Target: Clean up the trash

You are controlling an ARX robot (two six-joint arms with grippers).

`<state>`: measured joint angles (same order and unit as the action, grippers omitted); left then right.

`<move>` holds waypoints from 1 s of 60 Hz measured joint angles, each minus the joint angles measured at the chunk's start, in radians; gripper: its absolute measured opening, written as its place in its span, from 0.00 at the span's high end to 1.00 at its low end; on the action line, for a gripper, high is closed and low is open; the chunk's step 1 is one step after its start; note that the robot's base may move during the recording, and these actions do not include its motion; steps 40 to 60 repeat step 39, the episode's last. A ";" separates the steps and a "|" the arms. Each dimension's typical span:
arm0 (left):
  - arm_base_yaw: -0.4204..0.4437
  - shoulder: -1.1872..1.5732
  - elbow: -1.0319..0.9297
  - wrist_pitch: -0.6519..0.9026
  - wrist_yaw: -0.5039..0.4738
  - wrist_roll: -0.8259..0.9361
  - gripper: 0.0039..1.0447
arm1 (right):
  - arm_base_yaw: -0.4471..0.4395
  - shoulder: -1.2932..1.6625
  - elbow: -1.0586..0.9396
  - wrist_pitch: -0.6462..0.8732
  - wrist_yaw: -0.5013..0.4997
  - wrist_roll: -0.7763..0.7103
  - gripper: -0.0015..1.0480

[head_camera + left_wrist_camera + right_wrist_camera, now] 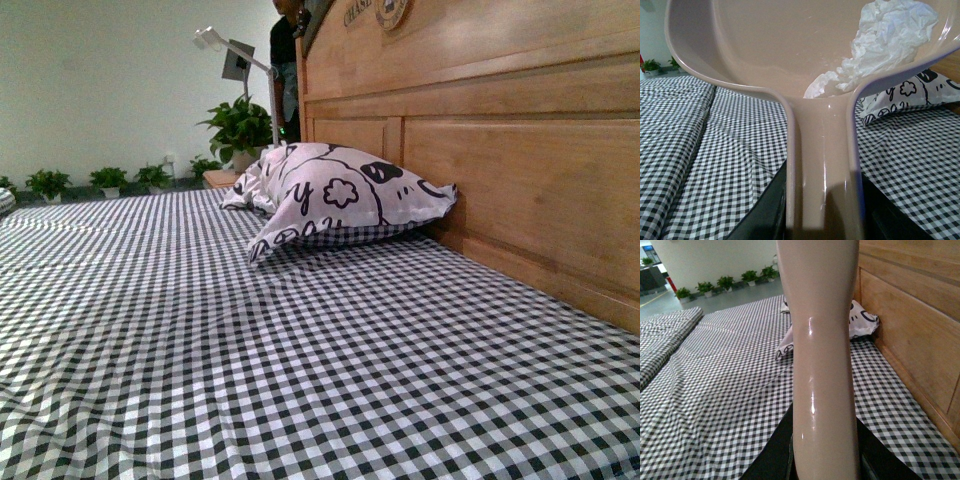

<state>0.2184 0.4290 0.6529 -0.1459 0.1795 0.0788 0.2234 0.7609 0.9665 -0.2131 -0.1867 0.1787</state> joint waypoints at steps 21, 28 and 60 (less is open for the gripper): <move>0.000 0.000 0.000 0.000 0.000 -0.002 0.75 | 0.000 0.000 0.000 0.000 0.000 0.000 0.82; 0.000 0.000 0.000 0.000 0.000 -0.002 0.75 | 0.000 0.000 0.000 0.000 0.000 0.000 0.82; 0.000 0.000 0.000 0.000 0.000 -0.002 0.75 | 0.000 0.000 0.000 0.000 0.000 0.000 0.82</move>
